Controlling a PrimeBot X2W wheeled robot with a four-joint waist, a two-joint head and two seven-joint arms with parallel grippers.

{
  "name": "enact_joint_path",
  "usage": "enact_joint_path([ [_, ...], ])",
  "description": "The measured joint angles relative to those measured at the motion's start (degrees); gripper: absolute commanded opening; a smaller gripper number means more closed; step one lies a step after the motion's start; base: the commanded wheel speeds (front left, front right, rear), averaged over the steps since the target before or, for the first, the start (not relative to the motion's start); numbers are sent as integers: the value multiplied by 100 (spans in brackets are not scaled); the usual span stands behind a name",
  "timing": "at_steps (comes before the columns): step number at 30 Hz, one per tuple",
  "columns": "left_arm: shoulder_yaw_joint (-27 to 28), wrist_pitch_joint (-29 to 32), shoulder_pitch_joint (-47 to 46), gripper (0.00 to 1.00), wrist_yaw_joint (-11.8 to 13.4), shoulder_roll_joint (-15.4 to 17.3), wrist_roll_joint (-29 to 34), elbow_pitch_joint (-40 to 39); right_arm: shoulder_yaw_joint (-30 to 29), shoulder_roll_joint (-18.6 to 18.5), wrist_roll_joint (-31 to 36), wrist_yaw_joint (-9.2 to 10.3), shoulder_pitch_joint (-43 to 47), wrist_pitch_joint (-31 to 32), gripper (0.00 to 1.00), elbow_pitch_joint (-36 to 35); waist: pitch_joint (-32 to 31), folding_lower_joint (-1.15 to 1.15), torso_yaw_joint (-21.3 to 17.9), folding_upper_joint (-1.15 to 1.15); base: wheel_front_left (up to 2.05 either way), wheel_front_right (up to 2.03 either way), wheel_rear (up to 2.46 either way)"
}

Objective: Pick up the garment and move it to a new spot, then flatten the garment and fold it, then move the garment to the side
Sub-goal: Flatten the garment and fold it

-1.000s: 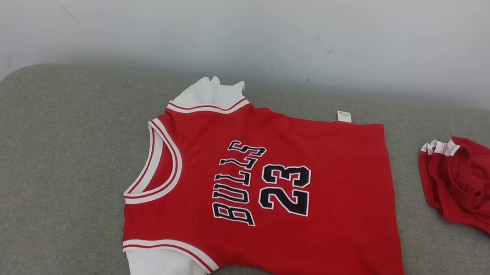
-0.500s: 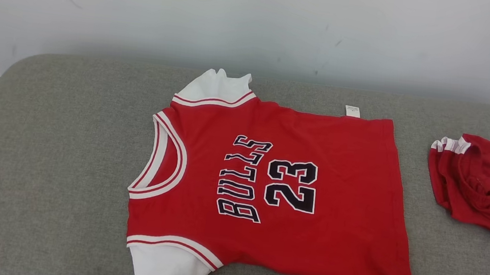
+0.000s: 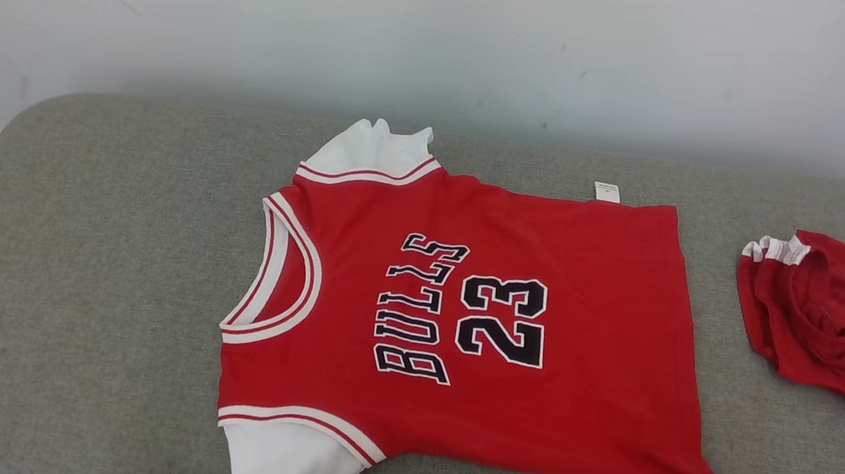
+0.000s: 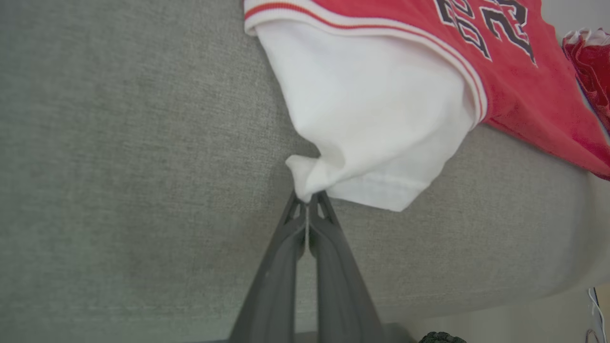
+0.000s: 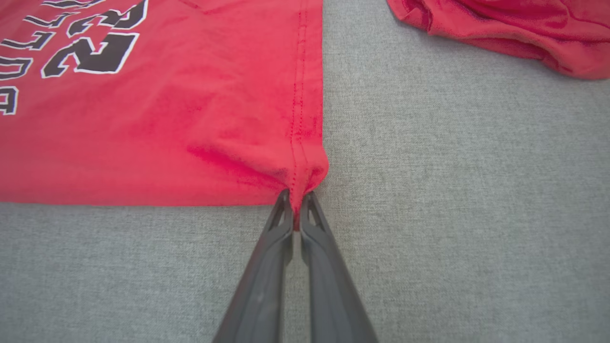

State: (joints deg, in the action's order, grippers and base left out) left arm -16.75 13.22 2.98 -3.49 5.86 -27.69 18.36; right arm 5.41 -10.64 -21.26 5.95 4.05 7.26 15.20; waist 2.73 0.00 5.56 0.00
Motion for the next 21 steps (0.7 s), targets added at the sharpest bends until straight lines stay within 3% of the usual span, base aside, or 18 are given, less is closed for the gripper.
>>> enact_joint_path([
  [9,114,-142,46,0,-10,166,-30,-591,-176,-35,-313,-200,51,-124,0,-250,-22,0,17,0,0,0,0],
  [14,41,-20,322,0,-219,201,-436,-1263,-305,-101,-524,-344,197,-127,0,-660,-48,0,33,0,0,0,0],
  [21,196,265,230,0,-308,471,-972,-2160,-353,-356,-698,-553,221,169,0,-1237,-93,0,18,0,0,0,0],
])
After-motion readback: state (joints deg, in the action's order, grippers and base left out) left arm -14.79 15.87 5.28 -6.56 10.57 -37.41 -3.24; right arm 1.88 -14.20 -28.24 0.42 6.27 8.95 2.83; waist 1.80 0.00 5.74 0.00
